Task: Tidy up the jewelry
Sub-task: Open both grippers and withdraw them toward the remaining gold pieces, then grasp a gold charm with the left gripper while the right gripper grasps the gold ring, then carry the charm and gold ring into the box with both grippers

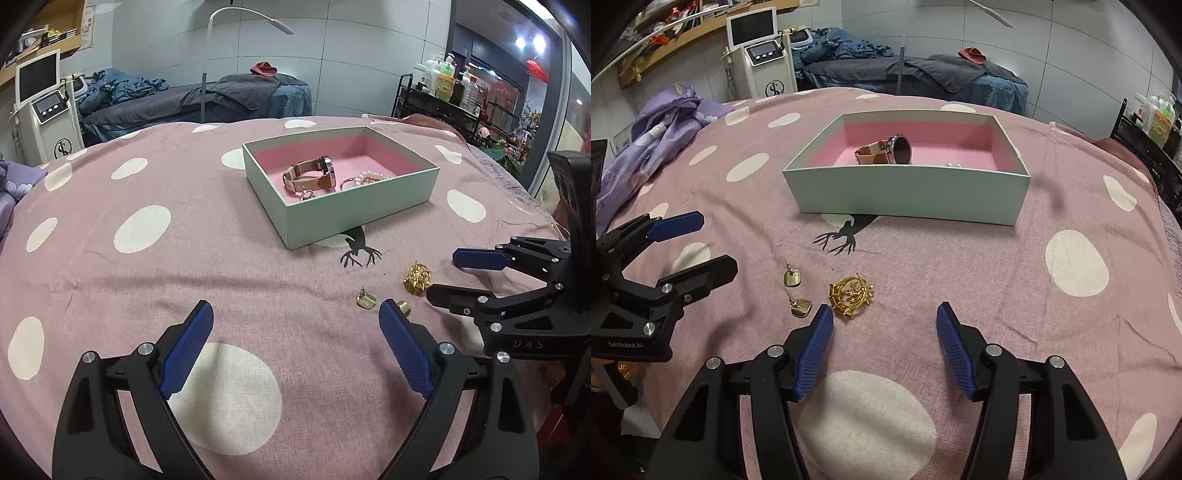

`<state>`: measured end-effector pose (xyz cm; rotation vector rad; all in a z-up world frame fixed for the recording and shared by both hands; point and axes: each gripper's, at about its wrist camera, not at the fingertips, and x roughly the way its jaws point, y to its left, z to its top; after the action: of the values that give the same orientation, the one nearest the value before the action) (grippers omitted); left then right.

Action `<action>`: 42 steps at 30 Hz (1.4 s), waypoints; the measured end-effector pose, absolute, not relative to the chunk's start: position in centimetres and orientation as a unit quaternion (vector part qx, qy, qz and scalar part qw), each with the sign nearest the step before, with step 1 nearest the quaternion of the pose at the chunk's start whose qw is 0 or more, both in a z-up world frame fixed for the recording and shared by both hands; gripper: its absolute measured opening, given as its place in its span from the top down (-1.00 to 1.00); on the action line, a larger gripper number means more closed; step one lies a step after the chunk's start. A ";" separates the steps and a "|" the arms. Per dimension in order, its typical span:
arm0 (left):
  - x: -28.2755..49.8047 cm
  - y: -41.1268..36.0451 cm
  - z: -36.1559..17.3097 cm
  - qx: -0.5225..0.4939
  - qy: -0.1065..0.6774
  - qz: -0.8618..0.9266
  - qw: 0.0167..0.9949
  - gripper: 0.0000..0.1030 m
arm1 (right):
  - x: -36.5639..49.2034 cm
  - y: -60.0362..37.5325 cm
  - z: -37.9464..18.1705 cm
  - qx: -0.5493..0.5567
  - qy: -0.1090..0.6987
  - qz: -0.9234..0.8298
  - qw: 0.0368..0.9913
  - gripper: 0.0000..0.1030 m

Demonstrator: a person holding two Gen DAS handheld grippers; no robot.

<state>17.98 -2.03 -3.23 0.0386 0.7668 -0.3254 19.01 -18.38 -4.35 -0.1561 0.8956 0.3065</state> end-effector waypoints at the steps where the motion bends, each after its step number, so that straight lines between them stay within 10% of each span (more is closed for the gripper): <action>1: 17.8 -2.2 -3.3 0.020 0.373 -0.161 0.914 -0.75 | 19.0 -18.3 -4.4 -0.076 0.431 0.150 0.887 -0.10; 19: 16.9 -5.9 -4.6 0.050 0.402 -0.235 0.883 -0.16 | 19.9 -16.0 -4.9 -0.164 0.419 0.185 0.873 0.54; 42: 18.6 -8.8 -5.0 0.044 0.408 -0.254 0.876 0.63 | 18.8 -20.0 -2.6 -0.070 0.412 0.182 0.890 0.54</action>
<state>18.63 -8.80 -5.00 0.0923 0.8509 -0.5304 18.85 -19.96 -2.61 -0.1458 0.8548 0.3784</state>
